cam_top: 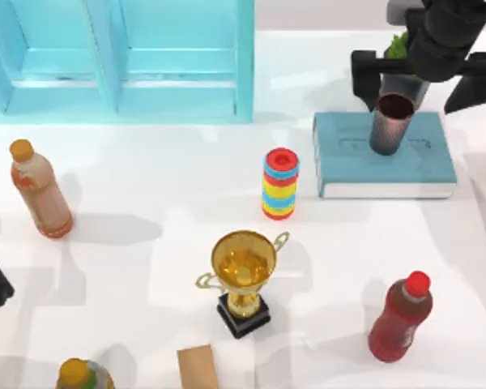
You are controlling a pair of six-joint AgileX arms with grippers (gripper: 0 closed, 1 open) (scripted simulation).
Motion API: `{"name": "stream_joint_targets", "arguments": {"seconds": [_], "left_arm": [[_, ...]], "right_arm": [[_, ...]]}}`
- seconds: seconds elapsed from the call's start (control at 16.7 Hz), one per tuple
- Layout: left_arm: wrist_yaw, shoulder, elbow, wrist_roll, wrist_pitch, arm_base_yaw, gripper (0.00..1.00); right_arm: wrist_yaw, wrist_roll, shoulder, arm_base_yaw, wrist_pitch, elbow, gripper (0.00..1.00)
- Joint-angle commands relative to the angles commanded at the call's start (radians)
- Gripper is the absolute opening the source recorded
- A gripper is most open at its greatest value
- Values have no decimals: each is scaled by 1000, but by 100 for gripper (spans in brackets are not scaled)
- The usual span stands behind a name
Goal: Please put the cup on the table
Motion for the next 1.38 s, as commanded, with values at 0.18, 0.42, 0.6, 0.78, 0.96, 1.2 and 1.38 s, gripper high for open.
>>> {"name": "stream_joint_targets", "arguments": {"seconds": [0.18,0.42,0.6,0.78,0.96,1.2,1.38], "left_arm": [[0,0,0,0,0,0,100],[0,0,0,0,0,0,100],[0,0,0,0,0,0,100],[0,0,0,0,0,0,100],[0,0,0,0,0,0,100],[0,0,0,0,0,0,100],[0,0,0,0,0,0,100]], "right_arm": [[0,0,5,0,26,-25,100],[0,0,5,0,26,-25,85],[0,0,5,0,26,-25,62],[0,0,5,0,26,-25,40],[0,0,5,0,26,-25,17],[0,0,5,0,26,-25,0],[0,0,5,0,26,-25,0]]}}
